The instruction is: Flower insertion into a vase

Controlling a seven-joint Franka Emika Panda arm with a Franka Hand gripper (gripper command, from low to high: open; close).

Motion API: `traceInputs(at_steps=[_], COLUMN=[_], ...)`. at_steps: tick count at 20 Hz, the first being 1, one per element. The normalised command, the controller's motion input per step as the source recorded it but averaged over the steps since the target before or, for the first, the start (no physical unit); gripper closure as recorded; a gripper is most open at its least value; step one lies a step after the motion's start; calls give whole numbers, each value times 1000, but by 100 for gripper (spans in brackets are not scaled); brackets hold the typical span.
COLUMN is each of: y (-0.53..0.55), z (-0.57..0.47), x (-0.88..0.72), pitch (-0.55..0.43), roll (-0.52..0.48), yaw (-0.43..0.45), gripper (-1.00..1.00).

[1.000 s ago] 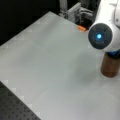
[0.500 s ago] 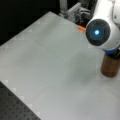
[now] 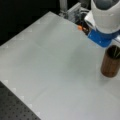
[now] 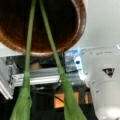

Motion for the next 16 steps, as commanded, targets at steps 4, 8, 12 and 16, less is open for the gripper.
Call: traceInputs(at_steps=[4,8,12,16], y=[-620,-636,-479,-424], z=[13,-100,-65,13], x=[-102,-30,-23,110], pitch=[-759,-566,-298,-145], roll=[-19,6,39,-7], yaw=[153,209,215,100], gripper=[-100,-100,-100,-100])
